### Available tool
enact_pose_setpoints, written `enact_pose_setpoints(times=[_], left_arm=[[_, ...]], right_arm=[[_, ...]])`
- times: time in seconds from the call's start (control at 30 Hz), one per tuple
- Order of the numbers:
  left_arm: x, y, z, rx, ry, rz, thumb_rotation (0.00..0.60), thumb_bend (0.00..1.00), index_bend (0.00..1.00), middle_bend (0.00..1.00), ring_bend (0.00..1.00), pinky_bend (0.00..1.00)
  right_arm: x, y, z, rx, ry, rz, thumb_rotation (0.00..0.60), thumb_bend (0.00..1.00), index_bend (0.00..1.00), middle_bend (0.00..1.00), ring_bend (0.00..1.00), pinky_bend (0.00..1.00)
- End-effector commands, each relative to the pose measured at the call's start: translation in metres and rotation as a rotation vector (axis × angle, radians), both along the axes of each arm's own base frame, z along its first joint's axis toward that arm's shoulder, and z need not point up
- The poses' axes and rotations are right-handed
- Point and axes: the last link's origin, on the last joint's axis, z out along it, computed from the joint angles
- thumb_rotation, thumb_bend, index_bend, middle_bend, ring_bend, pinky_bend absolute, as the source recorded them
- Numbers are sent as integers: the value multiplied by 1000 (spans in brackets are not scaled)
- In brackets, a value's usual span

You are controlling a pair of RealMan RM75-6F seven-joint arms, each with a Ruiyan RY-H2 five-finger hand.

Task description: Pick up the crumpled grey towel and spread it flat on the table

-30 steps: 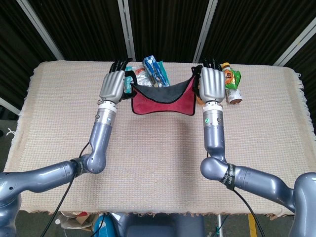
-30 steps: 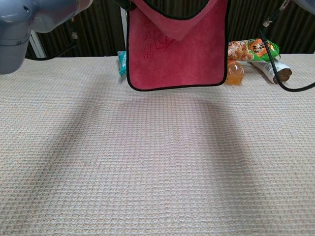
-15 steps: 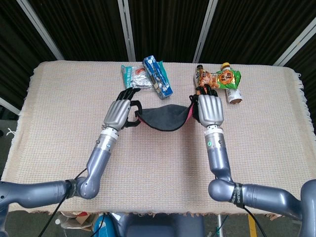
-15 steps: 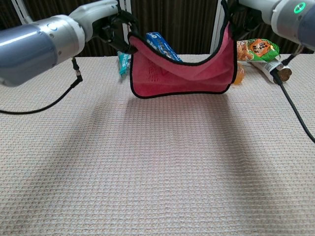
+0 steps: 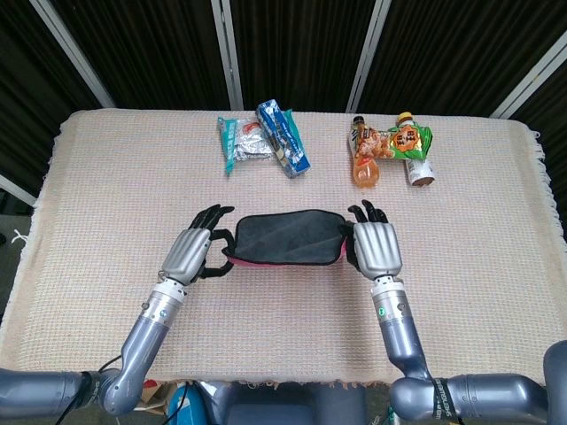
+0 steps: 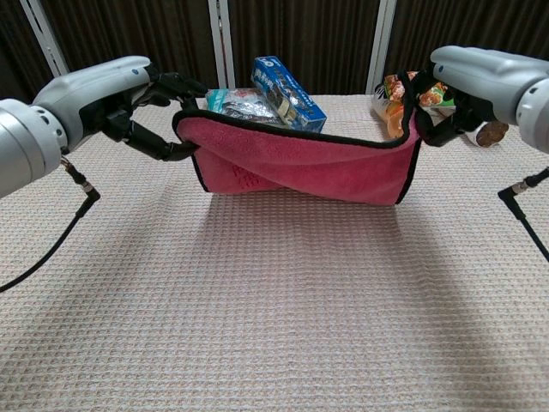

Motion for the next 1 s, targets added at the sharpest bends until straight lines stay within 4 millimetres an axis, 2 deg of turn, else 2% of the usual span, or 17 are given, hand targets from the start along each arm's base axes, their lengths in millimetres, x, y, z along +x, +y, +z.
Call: enact_pose_setpoints(times=[0.03, 0.47, 0.77, 1.0], left_arm=[[-10, -12, 0, -19, -2, 8, 600, 483, 672, 89, 0, 19], [-37, -43, -14, -82, 26, 14, 600, 482, 671, 90, 0, 19], [-44, -49, -19, -96, 36, 12, 600, 482, 671, 90, 0, 19], [-56, -52, -32, -122, 59, 45, 600, 483, 670, 91, 0, 19]], right_arm=[[-7, 14, -4, 17, 7, -5, 600, 670, 708, 239, 108, 189], [-35, 45, -25, 77, 32, -26, 600, 669, 707, 240, 108, 189], [-40, 53, -28, 86, 42, -20, 600, 669, 708, 240, 108, 189], [-45, 56, -38, 99, 71, -19, 600, 669, 708, 240, 108, 189]])
